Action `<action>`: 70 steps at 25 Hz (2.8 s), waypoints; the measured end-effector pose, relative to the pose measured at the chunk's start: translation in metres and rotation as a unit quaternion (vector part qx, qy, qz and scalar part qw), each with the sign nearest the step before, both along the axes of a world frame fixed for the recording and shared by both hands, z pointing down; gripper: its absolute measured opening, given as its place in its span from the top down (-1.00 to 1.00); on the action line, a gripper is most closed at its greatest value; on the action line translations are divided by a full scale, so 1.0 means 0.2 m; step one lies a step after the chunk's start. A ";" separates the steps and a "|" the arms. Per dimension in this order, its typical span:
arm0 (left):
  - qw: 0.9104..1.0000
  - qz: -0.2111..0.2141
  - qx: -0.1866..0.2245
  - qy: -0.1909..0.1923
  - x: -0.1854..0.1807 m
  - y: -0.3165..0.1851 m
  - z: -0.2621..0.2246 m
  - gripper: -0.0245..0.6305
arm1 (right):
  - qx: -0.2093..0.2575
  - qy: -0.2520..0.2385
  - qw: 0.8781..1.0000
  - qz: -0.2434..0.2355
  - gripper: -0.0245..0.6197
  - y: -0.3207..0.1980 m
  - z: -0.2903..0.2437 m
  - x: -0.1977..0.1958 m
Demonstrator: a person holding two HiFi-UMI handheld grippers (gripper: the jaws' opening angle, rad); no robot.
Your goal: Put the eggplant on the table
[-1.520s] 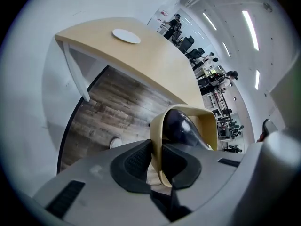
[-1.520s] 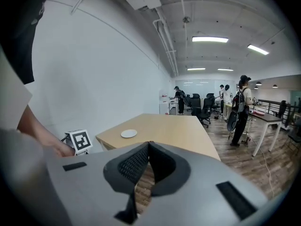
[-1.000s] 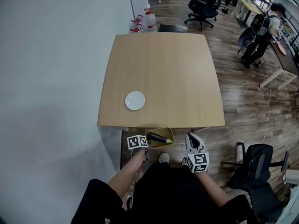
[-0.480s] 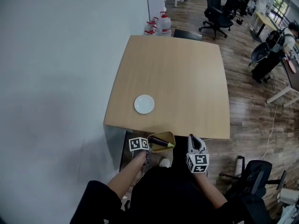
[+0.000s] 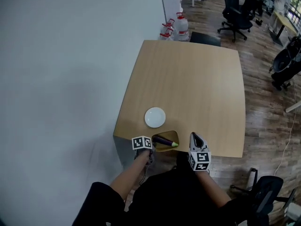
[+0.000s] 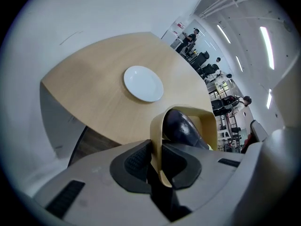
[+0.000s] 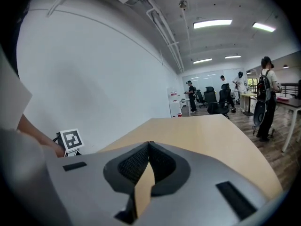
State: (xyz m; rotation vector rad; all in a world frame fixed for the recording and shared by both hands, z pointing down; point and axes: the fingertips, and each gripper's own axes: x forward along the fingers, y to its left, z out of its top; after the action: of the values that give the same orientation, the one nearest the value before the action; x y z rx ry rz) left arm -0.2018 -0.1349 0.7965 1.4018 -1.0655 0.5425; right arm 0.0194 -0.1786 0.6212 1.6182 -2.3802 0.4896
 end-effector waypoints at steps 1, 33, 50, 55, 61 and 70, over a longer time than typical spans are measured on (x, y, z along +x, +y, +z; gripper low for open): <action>1.000 -0.001 -0.002 -0.003 0.01 -0.05 -0.01 0.83 | -0.004 -0.004 1.000 -0.001 0.74 -0.05 0.01 0.00; 0.995 0.062 -0.021 -0.073 0.23 -1.56 0.17 0.83 | -0.050 -0.026 0.998 -0.024 0.74 -1.16 0.21 0.03; 0.992 0.095 -0.022 -0.086 0.30 -1.78 0.30 0.83 | -0.099 -0.034 0.994 0.002 0.74 -1.17 0.42 0.18; 0.993 0.086 -0.024 -0.080 0.28 -1.78 0.29 0.59 | -0.090 -0.032 0.995 0.005 0.74 -1.18 0.39 0.19; 0.997 0.064 0.002 -0.052 0.27 -1.74 0.16 0.49 | -0.066 -0.029 0.997 0.001 0.74 -1.14 0.29 0.17; 0.995 0.046 0.091 0.013 0.32 -1.50 -0.25 0.47 | -0.027 -0.027 0.999 -0.011 0.74 -0.86 0.08 0.09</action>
State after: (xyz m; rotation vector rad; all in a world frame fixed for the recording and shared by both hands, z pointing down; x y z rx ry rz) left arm -0.1388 -0.4342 0.7458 1.6197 -1.0537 0.5026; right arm 0.0368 -0.3510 0.6376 1.5738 -2.3998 0.5956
